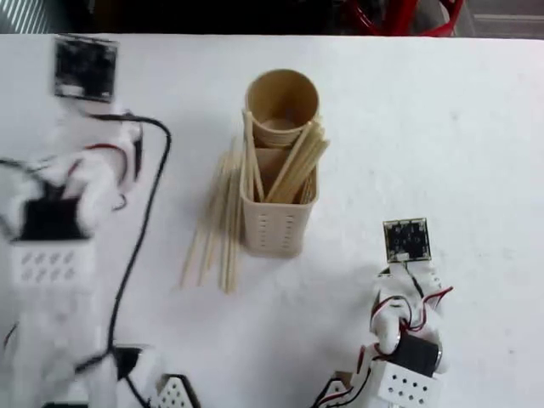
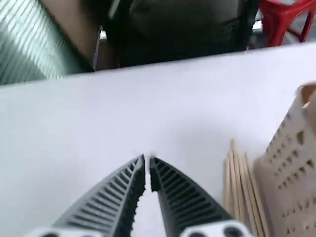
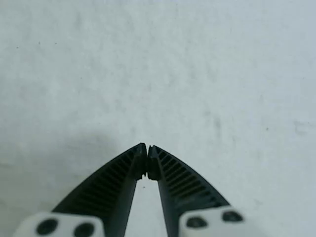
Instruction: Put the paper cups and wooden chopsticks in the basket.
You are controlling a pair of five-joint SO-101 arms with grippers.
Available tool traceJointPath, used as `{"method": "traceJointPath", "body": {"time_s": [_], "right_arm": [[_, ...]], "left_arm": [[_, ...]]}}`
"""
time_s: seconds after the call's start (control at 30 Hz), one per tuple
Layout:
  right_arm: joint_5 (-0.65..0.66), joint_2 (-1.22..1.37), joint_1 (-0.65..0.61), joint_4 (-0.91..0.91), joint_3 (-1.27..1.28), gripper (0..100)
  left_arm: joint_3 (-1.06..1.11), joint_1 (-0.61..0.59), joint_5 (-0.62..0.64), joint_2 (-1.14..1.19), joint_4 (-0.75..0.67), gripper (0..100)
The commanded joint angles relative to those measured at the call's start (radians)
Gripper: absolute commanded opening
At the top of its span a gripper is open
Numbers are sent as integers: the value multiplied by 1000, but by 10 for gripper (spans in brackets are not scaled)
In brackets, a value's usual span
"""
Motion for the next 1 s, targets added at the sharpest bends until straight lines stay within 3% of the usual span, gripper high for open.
{"method": "traceJointPath", "body": {"time_s": [0.0,0.27,0.5,0.97], "right_arm": [[2,-2,8,5,9,18],[2,-2,8,5,9,18],[2,-2,8,5,9,18],[2,-2,8,5,9,18]], "left_arm": [[276,-2,11,111,-273,120],[236,30,-18,432,-339,143],[94,145,-97,677,-253,147],[60,188,-100,710,-204,152]]}}
